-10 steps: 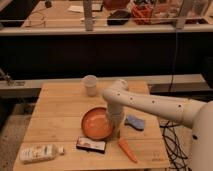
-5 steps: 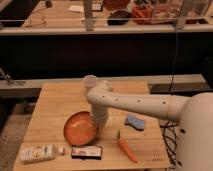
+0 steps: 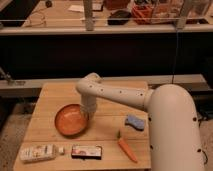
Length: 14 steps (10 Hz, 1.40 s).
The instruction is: Drag the ceramic bowl in a circle
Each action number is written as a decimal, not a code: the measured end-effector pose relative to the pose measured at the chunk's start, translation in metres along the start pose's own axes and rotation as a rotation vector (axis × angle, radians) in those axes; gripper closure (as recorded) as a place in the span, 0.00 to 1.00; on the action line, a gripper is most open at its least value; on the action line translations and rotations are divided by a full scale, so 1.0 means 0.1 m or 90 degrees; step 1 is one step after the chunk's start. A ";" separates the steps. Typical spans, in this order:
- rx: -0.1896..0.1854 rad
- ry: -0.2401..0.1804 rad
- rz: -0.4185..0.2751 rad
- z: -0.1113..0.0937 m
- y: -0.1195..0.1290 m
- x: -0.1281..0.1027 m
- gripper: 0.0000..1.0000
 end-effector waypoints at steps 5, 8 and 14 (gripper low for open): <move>-0.011 0.011 0.102 -0.15 0.65 0.56 1.00; -0.021 0.018 0.178 -0.36 1.17 0.58 1.00; -0.028 -0.014 0.240 -0.42 1.85 -0.29 1.00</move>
